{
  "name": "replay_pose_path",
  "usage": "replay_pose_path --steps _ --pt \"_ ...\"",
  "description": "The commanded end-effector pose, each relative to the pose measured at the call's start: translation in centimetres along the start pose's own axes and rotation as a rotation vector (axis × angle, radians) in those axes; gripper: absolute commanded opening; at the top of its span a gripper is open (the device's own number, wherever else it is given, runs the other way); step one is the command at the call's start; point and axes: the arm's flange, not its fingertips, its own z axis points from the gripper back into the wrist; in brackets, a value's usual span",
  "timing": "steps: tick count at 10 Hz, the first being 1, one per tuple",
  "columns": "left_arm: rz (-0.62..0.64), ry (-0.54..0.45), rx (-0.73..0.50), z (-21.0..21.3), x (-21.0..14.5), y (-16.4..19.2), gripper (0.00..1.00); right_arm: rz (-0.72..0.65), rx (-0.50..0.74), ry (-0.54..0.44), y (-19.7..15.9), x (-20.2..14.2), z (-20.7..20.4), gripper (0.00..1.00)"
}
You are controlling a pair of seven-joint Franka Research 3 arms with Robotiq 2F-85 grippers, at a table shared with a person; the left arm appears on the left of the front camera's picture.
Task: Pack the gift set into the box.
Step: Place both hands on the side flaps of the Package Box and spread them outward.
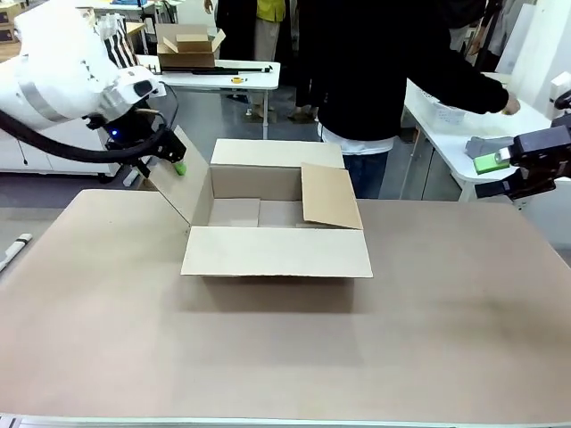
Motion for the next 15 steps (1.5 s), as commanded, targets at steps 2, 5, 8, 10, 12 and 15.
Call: replay_pose_path --steps 2,5,8,10,12,15 --pt "-0.013 -0.003 -0.25 -0.3 -2.3 3.2 1.0 0.026 0.025 -0.019 -0.1 0.4 -0.2 1.0" --pt "-0.019 -0.012 -0.081 -0.2 -0.6 1.1 1.0 0.026 0.025 -0.019 -0.1 0.4 -0.2 1.0" --pt "-0.019 -0.012 -0.081 -0.2 -0.6 1.1 1.0 0.026 0.025 -0.019 -0.1 0.4 -0.2 1.0" --pt "-0.019 -0.012 -0.081 -0.2 -0.6 1.1 1.0 0.0 0.0 0.0 0.0 0.0 0.0 1.0" --pt "-0.019 -0.012 -0.081 -0.2 -0.6 1.1 1.0 -0.095 -0.33 0.156 6.6 5.4 -6.2 1.0" --pt "-0.019 -0.012 -0.081 -0.2 -0.6 1.1 1.0 -0.189 -0.693 0.222 9.6 10.8 -18.1 1.0"
